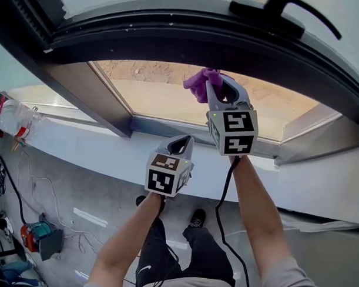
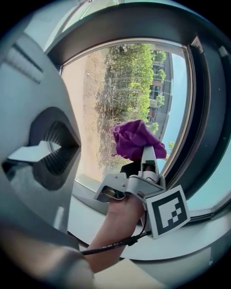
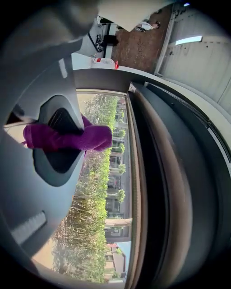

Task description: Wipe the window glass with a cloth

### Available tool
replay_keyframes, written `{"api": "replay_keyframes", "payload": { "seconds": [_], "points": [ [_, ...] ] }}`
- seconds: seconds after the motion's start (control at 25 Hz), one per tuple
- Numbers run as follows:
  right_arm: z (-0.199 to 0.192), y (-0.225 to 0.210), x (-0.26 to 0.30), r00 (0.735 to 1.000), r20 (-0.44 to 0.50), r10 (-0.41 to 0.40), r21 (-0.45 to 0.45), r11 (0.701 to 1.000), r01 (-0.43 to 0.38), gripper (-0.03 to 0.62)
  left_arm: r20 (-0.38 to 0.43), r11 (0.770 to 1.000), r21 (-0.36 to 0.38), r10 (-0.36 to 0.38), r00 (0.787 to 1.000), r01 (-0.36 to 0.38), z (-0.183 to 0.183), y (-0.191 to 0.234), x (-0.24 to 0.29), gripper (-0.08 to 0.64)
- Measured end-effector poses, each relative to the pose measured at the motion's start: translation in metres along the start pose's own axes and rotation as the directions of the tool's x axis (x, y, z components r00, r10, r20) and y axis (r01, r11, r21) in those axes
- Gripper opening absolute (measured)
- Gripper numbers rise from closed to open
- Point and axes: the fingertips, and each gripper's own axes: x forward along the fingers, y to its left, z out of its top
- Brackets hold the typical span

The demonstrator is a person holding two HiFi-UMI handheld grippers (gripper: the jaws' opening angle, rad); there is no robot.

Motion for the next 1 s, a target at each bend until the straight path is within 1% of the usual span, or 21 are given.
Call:
{"api": "replay_keyframes", "payload": {
  "seconds": [0.2,0.32,0.44,0.6,0.8,1.0],
  "points": [
    [0.039,-0.005,-0.008,0.998,0.063,0.003,0.018,1.0,-0.004,0.097,0.02,1.0,0.01,0.008,1.0,-0.008,0.023,-0.014,-0.011,0.0],
    [0.053,-0.006,-0.011,0.995,0.096,0.0,0.038,0.999,-0.003,0.097,0.043,1.0,0.018,0.0,0.999,0.0,0.041,-0.019,-0.019,0.0],
    [0.057,-0.008,-0.013,0.993,0.117,-0.015,0.062,0.998,0.007,0.098,0.045,0.999,0.035,-0.027,0.999,0.026,0.05,-0.021,-0.022,0.0],
    [0.066,-0.013,-0.017,0.983,0.176,-0.05,0.097,0.995,0.034,0.098,0.05,0.997,0.049,-0.065,0.997,0.063,0.057,-0.016,-0.02,0.0],
    [0.066,-0.024,-0.025,0.978,0.177,-0.108,0.101,0.991,0.091,0.098,0.031,0.99,0.067,-0.127,0.991,0.125,0.055,-0.018,-0.015,0.0],
    [0.061,-0.047,-0.039,0.972,0.18,-0.151,0.106,0.985,0.134,0.098,0.014,0.987,0.062,-0.146,0.989,0.145,0.048,-0.024,-0.002,0.0]
  ]
}}
